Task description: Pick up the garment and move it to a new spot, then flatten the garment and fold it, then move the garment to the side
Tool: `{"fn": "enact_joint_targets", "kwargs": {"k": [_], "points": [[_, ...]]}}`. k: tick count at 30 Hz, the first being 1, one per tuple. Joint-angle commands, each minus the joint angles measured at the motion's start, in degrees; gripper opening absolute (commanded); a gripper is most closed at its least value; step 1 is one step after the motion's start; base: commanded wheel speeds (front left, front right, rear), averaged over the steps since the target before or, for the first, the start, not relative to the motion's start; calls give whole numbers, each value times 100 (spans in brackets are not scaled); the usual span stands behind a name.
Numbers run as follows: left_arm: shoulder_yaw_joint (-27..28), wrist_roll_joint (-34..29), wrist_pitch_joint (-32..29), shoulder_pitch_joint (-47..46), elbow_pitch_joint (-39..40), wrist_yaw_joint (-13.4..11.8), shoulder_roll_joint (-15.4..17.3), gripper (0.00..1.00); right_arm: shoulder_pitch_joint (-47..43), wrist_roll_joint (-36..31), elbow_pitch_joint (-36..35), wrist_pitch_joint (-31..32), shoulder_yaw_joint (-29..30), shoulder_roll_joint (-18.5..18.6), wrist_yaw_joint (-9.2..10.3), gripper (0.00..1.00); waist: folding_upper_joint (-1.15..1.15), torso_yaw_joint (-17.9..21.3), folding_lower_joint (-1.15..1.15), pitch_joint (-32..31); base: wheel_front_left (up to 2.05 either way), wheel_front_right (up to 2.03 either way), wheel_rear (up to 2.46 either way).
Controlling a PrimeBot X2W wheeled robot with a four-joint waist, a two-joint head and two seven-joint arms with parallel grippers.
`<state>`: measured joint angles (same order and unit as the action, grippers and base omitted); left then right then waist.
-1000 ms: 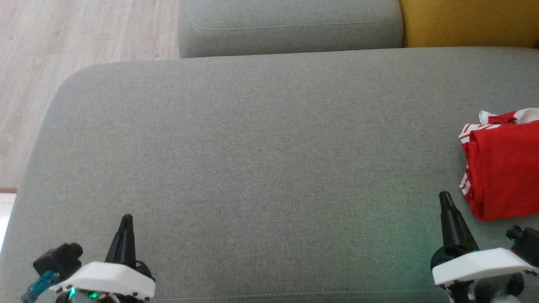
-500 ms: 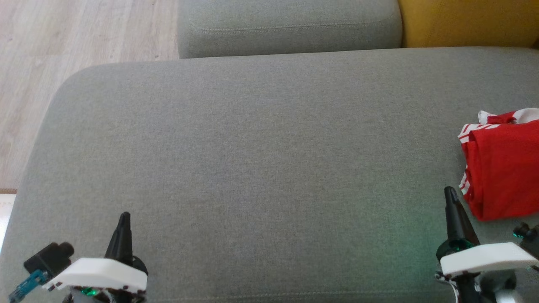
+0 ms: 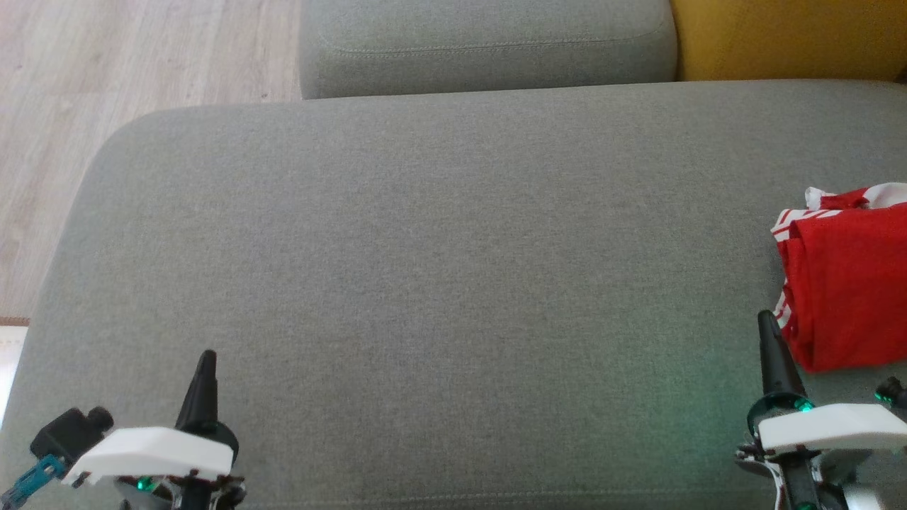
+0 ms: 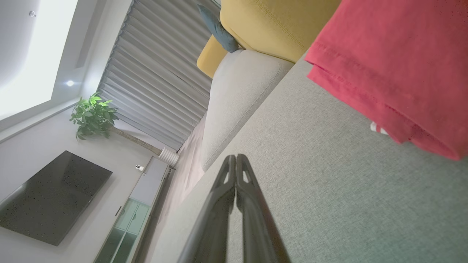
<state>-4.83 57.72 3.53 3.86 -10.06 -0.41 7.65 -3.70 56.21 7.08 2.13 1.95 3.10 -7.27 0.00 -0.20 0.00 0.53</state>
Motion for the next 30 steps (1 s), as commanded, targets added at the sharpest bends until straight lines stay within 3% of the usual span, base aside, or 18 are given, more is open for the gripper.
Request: {"fn": "enact_joint_targets", "kwargs": {"k": [1,30], "points": [[176,132,-27,-357,137,62,29,0,300,152,-134,16,-44,126,-12,0,0,0,0,-1,0,0,0],[577,1965,-457,-689,-141,445,-162,0,652,2069,295,138,97,136,-18,0,0,11,0,-19,0,0,0]]}}
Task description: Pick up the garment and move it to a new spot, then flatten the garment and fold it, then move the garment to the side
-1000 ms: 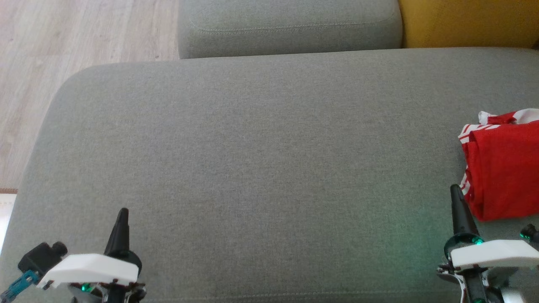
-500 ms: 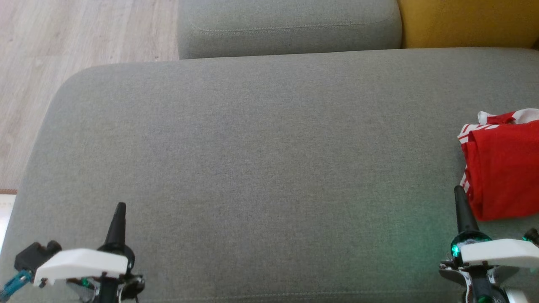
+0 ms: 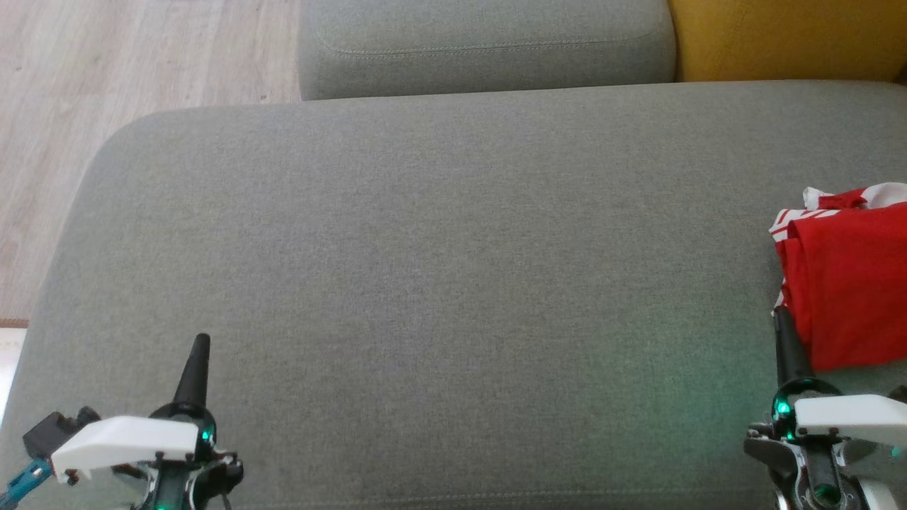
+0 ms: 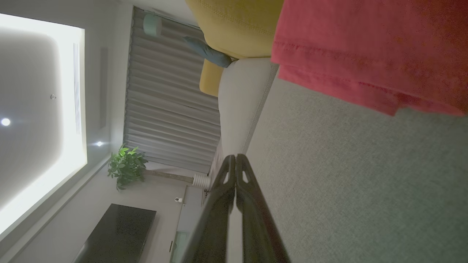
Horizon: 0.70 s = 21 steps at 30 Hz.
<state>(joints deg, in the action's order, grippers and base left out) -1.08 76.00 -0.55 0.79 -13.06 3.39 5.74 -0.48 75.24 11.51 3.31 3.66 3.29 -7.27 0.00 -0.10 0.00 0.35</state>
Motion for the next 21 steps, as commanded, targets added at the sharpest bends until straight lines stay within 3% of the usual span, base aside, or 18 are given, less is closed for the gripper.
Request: {"fn": "enact_joint_targets", "kwargs": {"k": [1,21], "points": [[216,199,-64,-394,149,79,22,0,341,232,-133,24,-69,118,-18,0,0,1,0,-1,0,0,0],[492,1391,-356,-613,-34,330,-113,0,573,1478,149,116,37,115,-21,0,0,7,0,-13,0,0,0]]}}
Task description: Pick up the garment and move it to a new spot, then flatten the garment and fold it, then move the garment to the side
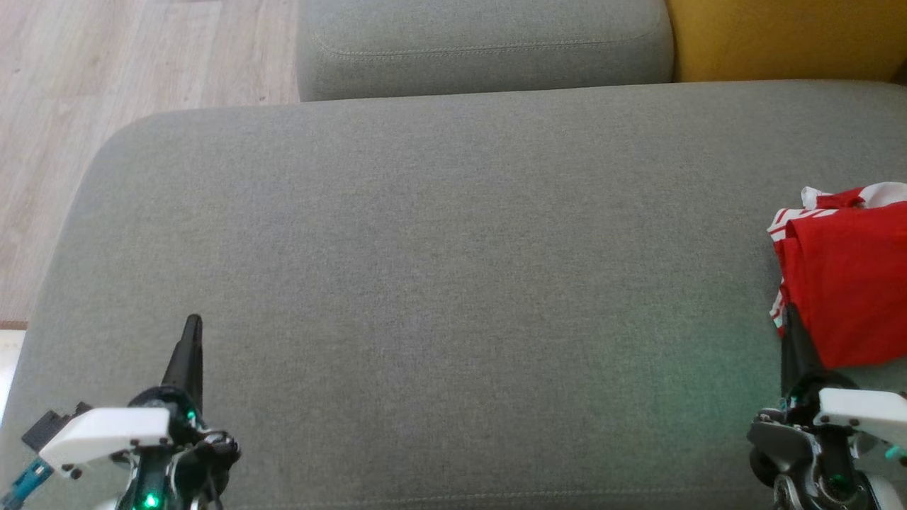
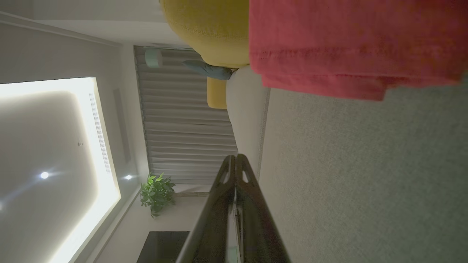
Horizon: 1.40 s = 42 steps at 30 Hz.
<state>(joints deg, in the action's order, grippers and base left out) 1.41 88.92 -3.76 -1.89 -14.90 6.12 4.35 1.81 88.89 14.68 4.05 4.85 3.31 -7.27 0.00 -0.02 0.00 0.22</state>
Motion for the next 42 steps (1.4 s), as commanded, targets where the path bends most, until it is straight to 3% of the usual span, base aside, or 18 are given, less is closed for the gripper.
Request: {"fn": "enact_joint_targets", "kwargs": {"k": [1,6,42], "points": [[257,162,-50,-357,141,70,20,0,357,179,-153,47,-76,112,-21,0,0,0,0,-1,0,0,0],[331,474,-128,-414,93,136,-16,0,418,506,-79,72,-46,110,-22,0,0,2,0,-4,0,0,0],[398,418,-182,-420,90,136,-64,0,425,440,-74,135,32,55,-22,0,0,2,0,-4,0,0,0]]}}
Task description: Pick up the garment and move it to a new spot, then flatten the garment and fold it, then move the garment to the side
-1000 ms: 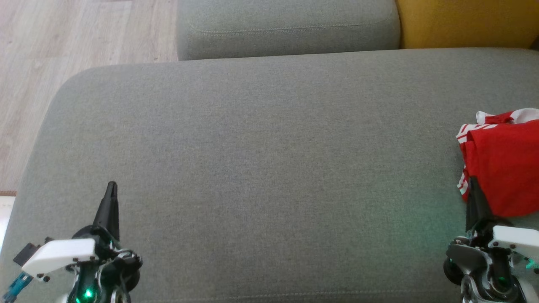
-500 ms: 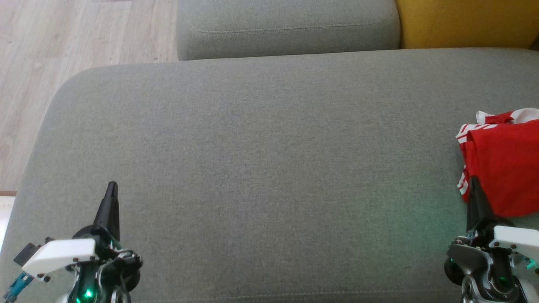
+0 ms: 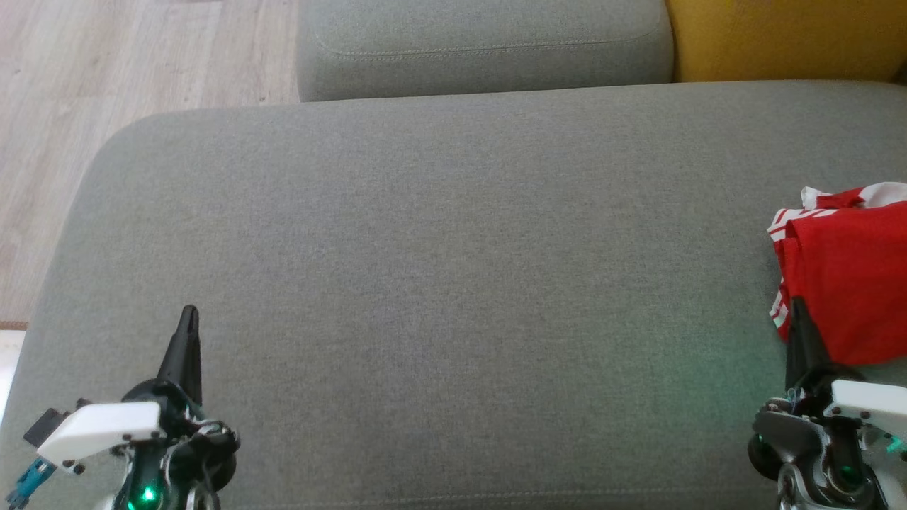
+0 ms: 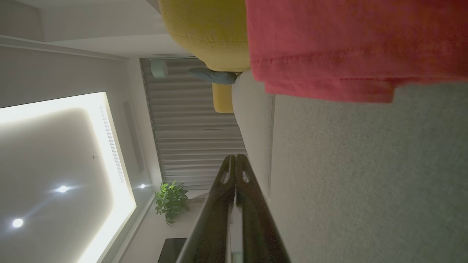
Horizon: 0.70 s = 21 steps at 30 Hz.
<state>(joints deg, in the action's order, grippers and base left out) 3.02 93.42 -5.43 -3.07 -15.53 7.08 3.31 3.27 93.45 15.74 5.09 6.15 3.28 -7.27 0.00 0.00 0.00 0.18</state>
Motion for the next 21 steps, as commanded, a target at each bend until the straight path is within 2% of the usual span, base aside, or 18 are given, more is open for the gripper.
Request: {"fn": "enact_joint_targets", "kwargs": {"k": [1,21], "points": [[239,-33,-16,-302,153,41,38,0,279,-17,-179,32,-96,57,-22,0,0,0,0,0,0,0,0],[268,-57,-39,-304,152,41,18,0,282,-45,-177,59,-63,34,-22,0,0,0,0,0,0,0,0]]}}
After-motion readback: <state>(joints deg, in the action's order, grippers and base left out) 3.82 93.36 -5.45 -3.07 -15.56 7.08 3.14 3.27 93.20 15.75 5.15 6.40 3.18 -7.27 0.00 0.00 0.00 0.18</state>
